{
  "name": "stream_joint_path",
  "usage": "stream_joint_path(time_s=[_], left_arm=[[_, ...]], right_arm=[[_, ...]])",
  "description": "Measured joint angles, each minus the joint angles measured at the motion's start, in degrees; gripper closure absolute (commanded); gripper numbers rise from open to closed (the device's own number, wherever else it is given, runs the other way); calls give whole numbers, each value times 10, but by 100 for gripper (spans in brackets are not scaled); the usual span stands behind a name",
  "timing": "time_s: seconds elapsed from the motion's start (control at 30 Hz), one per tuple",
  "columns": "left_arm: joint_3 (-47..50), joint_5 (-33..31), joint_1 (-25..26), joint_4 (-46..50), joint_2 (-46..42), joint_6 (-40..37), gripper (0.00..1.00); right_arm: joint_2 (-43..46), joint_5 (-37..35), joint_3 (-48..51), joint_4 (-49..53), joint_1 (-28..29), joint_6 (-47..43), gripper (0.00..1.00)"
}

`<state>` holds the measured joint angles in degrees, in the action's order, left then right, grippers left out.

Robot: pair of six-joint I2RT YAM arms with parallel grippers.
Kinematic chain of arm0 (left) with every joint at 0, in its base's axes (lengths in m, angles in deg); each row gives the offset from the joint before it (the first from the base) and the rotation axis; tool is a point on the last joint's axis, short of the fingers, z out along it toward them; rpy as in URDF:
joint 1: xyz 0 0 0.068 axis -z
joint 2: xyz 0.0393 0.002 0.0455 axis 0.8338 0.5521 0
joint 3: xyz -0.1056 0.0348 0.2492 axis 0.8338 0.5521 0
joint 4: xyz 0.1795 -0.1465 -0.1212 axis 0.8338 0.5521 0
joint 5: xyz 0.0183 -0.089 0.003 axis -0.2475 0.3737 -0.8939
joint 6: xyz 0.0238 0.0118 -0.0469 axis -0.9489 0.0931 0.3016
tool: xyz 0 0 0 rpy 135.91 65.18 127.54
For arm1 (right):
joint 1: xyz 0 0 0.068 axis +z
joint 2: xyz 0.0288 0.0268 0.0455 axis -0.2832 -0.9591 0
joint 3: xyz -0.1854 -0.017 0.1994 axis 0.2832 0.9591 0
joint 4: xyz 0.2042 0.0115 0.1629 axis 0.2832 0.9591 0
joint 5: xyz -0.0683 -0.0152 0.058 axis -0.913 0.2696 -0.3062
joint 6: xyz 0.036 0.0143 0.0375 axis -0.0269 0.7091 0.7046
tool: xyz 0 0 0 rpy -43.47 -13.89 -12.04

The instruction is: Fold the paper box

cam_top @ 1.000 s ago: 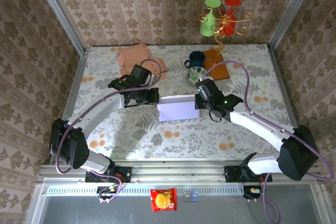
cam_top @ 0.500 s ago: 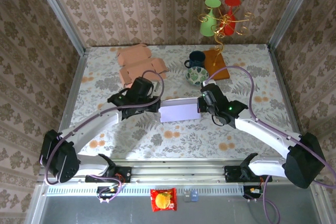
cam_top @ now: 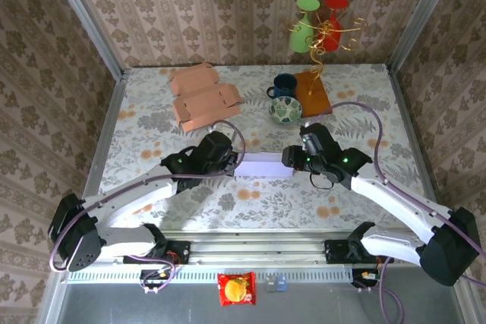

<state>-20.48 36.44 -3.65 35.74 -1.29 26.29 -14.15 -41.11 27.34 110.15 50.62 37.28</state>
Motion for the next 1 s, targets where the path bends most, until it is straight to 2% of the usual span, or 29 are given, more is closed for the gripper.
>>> stream_joint_path(time_s=[0.1, 0.3, 0.47, 0.7, 1.0], left_arm=[[1, -8, 12, -3, 2, 8, 100], [2, -19, 15, -7, 4, 17, 100], [2, -26, 18, -14, 9, 17, 100], [-1, -32, 19, -19, 15, 17, 100], [-4, -33, 21, -20, 20, 17, 100]], right_arm=[[27, 45, 4, 18, -26, 52, 38], [64, 130, 9, 29, -114, 163, 37], [77, 192, 52, -2, -162, 266, 36], [103, 237, 134, -94, -176, 404, 36], [120, 239, 178, -195, -178, 501, 35]])
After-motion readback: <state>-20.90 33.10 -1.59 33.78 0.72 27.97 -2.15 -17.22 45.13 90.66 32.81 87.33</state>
